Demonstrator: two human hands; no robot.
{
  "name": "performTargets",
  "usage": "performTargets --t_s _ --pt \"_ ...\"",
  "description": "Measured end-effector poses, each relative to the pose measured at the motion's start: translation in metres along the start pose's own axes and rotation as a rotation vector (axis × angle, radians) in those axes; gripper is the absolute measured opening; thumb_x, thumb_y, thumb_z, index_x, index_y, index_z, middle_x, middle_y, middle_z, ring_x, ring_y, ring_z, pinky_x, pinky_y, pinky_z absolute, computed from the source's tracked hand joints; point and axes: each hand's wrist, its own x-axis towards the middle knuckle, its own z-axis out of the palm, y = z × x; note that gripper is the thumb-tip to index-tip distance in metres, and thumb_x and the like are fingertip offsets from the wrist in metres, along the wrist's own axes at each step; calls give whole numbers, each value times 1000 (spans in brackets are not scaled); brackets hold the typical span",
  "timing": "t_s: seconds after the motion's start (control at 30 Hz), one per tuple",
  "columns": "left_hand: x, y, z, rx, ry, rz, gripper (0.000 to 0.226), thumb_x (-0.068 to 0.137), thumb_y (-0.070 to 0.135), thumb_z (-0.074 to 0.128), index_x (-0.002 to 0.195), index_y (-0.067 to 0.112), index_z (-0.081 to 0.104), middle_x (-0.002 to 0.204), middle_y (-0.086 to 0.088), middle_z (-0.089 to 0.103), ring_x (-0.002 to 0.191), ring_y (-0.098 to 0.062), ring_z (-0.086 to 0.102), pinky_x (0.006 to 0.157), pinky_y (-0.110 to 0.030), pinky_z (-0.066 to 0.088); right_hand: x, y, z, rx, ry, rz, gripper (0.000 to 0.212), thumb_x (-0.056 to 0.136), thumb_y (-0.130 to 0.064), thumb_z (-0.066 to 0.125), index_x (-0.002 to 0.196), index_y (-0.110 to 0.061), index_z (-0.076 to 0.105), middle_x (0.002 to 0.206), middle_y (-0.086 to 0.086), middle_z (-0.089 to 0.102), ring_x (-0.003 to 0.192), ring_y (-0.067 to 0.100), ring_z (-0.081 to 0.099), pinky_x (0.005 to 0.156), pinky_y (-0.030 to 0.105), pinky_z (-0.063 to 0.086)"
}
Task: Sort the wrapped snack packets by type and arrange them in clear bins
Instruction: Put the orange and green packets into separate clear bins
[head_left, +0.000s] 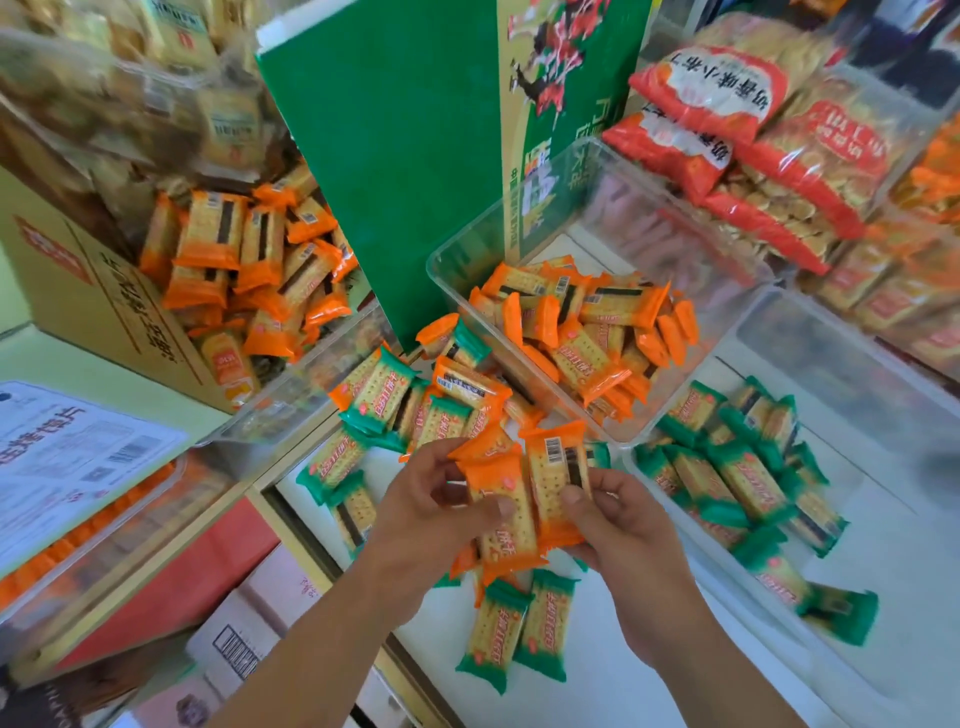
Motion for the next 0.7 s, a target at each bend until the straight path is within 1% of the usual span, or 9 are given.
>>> performTargets --t_s 0.07,0.17,0.3,0.37,0.43,0.5,0.53,0.6,0.7 --pt "-5 22 1 -22 -1 58 64 71 11 94 125 25 63 110 -8 75 106 -31 70 86 -52 61 -7 -21 -1 32 18 -62 18 98 -14 65 115 -9 61 100 12 77 94 30 75 83 45 60" --pt "-1 57 13 -61 17 144 58 76 8 86 126 21 62 108 -8 76 104 -28 72 83 -43 62 -6 -48 -1 97 53 -114 24 97 -16 66 118 -8 57 103 16 76 98 33 74 79 45 62" --pt "31 98 45 -94 40 229 52 82 5 83 126 22 60 107 -8 76 99 -25 73 78 -39 61 10 -83 -11 192 220 -151 33 96 -21 70 120 -7 54 104 19 75 88 33 77 80 47 62" --pt "55 115 64 -81 107 253 53 82 12 86 127 21 60 107 -8 75 95 -25 73 70 -40 59 22 -98 -16 113 276 -171 34 96 -25 71 121 -10 54 100 17 75 81 33 77 76 46 63" --pt "73 129 81 -2 168 268 60 81 27 88 132 23 57 108 -1 73 94 -21 73 74 -42 62 34 -107 -19 29 298 -171 32 96 -27 71 120 -14 54 97 13 76 76 30 77 73 45 64" --pt "81 134 91 110 155 295 61 86 32 84 138 22 53 114 10 68 98 -10 69 80 -31 59 46 -111 -21 -45 284 -166 36 92 -36 75 118 -20 56 108 8 73 85 25 77 80 45 63" --pt "79 135 91 140 147 298 58 91 31 79 140 20 51 123 13 64 106 -8 65 84 -26 55 50 -112 -22 -114 267 -170 40 87 -45 77 117 -26 58 115 2 71 95 21 74 87 45 61" --pt "72 125 75 205 174 331 52 97 29 71 144 20 51 134 11 58 119 -7 59 93 -28 51 53 -110 -26 -303 235 -199 41 81 -57 74 114 -35 63 122 -10 66 108 15 67 95 43 56" --pt "59 80 29 267 250 357 26 98 14 63 123 22 63 112 13 67 98 -5 64 79 -28 53 33 -98 -27 -433 269 -325 11 94 -35 69 105 -34 67 108 -17 69 98 4 65 78 21 52"
